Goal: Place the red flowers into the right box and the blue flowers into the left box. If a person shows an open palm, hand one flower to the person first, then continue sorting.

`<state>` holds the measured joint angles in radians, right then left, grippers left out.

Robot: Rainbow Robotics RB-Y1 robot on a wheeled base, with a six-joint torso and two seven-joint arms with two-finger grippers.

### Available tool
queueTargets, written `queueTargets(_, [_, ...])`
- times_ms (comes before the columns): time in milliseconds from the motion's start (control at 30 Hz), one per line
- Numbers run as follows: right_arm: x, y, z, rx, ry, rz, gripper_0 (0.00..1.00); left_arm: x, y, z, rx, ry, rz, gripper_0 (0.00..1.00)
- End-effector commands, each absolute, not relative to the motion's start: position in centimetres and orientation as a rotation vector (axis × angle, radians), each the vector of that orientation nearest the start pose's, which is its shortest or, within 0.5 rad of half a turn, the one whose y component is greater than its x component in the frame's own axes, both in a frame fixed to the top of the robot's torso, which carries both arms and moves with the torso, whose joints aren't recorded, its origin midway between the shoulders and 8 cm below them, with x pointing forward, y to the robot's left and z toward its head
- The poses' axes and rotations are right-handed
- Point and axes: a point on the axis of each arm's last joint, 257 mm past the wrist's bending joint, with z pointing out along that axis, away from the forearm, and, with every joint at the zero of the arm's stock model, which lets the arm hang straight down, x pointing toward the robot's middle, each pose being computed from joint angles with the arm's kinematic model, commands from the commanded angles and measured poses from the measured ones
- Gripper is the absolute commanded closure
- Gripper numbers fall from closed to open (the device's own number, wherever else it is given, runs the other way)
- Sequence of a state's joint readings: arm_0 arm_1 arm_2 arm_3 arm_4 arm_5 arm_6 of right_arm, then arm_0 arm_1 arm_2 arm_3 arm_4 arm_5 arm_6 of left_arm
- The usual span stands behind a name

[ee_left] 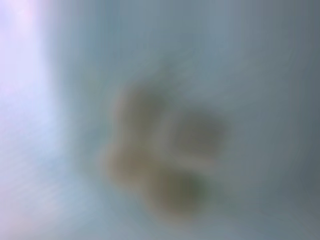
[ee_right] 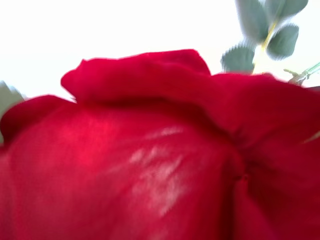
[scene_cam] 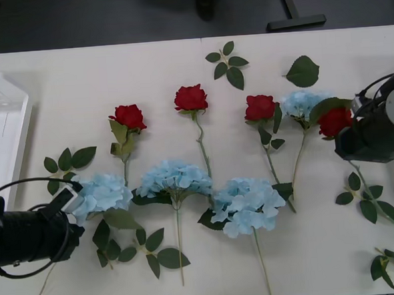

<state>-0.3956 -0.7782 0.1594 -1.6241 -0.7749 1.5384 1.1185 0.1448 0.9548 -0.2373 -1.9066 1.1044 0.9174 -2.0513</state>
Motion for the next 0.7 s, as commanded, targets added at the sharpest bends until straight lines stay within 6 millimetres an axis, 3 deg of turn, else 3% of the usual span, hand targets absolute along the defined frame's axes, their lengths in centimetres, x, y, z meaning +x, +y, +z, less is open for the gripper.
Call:
queueTargets(33, [49.2,-38.2,-19.9,0.16,2.682,-0.134,1.0,37.4,30.6,-27.0,0.935,2.343,-0.194,1.0])
queueTargets(233, [51.3,-45.3,-16.4,0.097,2.639,-0.4,1.0,38.6,34.9,-18.1,0.92,2.368,-0.119,1.0])
queueTargets(333, [53.1,-50.0,-15.0,0.055,2.626,-0.537,1.0,39.9,39.9,-13.1,0.805,2.393,-0.012,1.0])
queueTargets(367, [53.4,-50.7,-15.0,0.048,2.626,-0.554,1.0,40.2,40.8,-12.4,0.777,2.398,0.005,1.0])
queueTargets(433, [54.3,-53.5,-15.5,0.013,2.618,-0.624,1.0,41.1,44.7,-10.5,0.658,2.427,0.05,1.0])
queueTargets(467, [54.6,-54.1,-15.6,0.0,2.613,-0.641,1.0,41.3,45.6,-10.2,0.632,2.434,0.058,1.0])
queueTargets(533, [55.5,-55.9,-16.5,-0.004,2.594,-0.683,1.0,42.3,49.3,-9.0,0.527,2.448,0.113,1.0])
queueTargets(700, [56.4,-58.4,-18.9,0.032,2.549,-0.748,1.0,44.6,55.4,-7.8,0.374,2.465,0.257,1.0])
